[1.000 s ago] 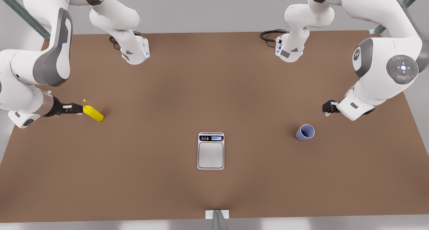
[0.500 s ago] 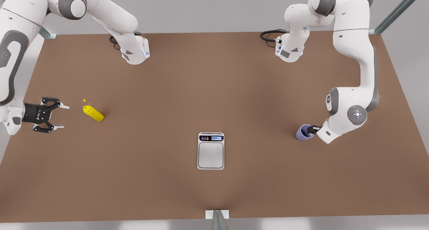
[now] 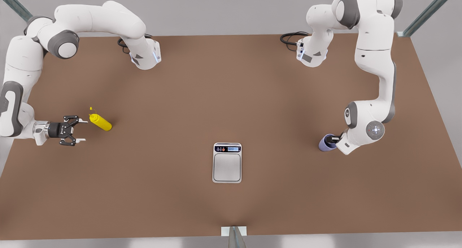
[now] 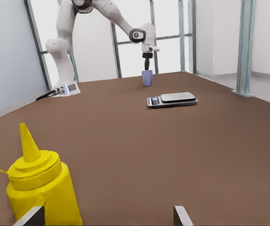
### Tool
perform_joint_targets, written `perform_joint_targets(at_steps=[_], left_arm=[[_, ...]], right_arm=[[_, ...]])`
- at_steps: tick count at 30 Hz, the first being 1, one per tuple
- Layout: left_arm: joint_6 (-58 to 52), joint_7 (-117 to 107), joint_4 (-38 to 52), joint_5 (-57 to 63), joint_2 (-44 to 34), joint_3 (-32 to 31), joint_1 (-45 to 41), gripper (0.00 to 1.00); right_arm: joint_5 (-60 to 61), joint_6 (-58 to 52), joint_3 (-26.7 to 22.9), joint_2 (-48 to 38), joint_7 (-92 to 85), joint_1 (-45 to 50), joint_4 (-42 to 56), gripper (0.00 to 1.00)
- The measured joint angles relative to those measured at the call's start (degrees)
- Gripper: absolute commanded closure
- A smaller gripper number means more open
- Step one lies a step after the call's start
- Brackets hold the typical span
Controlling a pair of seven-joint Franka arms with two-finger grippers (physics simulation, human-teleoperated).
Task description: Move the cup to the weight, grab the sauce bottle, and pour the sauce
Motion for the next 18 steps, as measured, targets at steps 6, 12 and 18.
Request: perform_joint_targets(at_steps=[6,12,18], left_arm=[[-0.01,-0.02,0.18,-3.30,0.37,0.00,-0.02,0.79],[-0.09,0.00,0.34,-4.84,1.43,0.00,-0.02,0.79],[-3.30,-0.57,3.34,-3.16,-0.17,-0.45,-0.28,0.79]], right_arm=[[-5.43,-0.07,-0.02,1.42,-7.21,-0.61,-1.90,0.00],[-7.19,-0.07,0.00,1.89,-10.66,0.01,-3.94,0.00],[-6.94,-0.16,0.43,1.96,-11.49,0.19,-5.35,0.00]])
